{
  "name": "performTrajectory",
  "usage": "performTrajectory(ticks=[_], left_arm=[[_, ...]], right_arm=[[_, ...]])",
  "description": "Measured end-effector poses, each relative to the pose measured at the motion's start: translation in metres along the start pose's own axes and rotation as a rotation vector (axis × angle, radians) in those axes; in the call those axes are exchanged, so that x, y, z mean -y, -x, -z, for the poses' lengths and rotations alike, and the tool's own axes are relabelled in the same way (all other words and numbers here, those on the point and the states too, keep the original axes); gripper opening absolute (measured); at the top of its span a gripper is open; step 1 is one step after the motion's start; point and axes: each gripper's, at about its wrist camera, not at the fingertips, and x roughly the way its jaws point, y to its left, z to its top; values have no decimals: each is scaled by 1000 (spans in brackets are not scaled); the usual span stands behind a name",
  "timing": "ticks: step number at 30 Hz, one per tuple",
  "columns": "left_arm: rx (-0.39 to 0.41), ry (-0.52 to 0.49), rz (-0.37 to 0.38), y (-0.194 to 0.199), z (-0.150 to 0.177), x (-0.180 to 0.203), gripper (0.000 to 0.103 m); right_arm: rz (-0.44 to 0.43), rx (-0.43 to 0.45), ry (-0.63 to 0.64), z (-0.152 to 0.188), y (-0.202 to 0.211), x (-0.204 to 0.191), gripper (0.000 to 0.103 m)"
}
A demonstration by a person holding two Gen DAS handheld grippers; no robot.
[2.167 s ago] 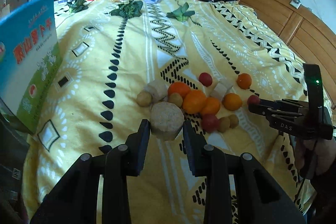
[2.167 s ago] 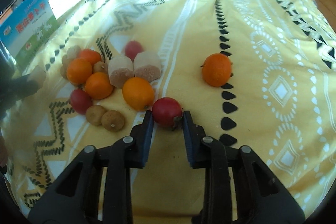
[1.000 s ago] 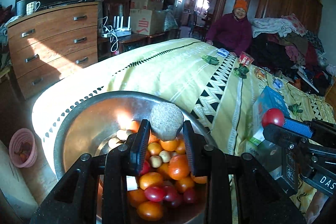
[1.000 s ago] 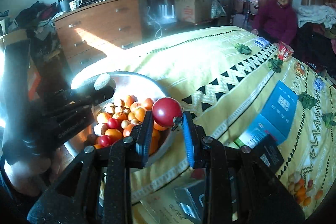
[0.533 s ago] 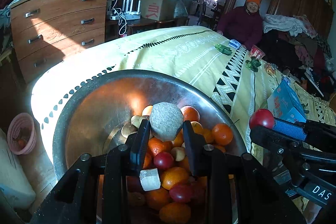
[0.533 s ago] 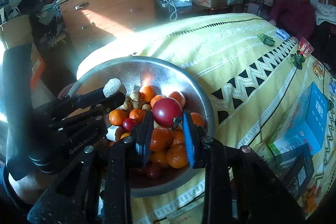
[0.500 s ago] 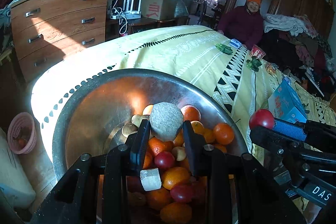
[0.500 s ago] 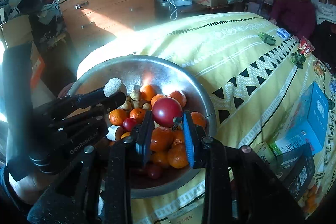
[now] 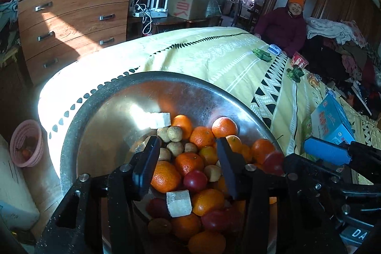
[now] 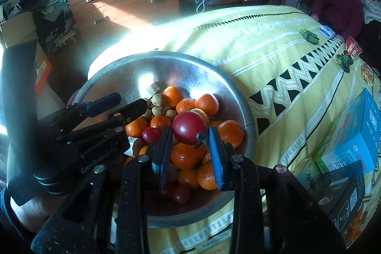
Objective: Organize fruits
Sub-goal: 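Open both grippers to drop the tomato and pale fruit into the bowl, then move both open tools back over the remaining fruit on the bed cover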
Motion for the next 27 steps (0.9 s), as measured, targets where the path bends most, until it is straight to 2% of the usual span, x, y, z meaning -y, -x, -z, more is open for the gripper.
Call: performTrajectory(ticks=[1, 2, 9, 13, 15, 19, 20, 21, 22, 23, 25, 27], left_arm=[[1, 1, -4, 0, 0, -1, 56], [3, 2, -9, 1, 1, -1, 57], [21, -8, -10, 19, 2, 10, 57], [52, -42, 21, 41, 0, 37, 57], [71, -65, 47, 54, 0, 56, 57], [131, -158, 157, 90, 10, 113, 58], [145, -191, 200, 100, 16, 131, 60], [161, -229, 242, 109, 23, 151, 67], [182, -273, 287, 120, 34, 175, 71], [194, -315, 330, 128, 44, 196, 73], [189, -412, 431, 139, 71, 242, 77], [147, -495, 509, 138, 100, 283, 80]], right_arm=[[6, 8, -2, 0, 2, 1, 58], [11, 15, -2, 0, 4, 1, 66], [48, 77, -2, -1, 33, 4, 70], [94, 138, 3, 4, 65, 10, 80], [121, 173, 1, 10, 86, 15, 81], [207, 291, -35, 38, 142, 37, 82], [235, 335, -63, 53, 162, 47, 86], [261, 368, -91, 67, 177, 57, 90], [301, 400, -126, 83, 193, 69, 99], [352, 433, -164, 106, 210, 82, 103], [446, 441, -234, 146, 232, 110, 103], [522, 400, -315, 187, 241, 139, 103]])
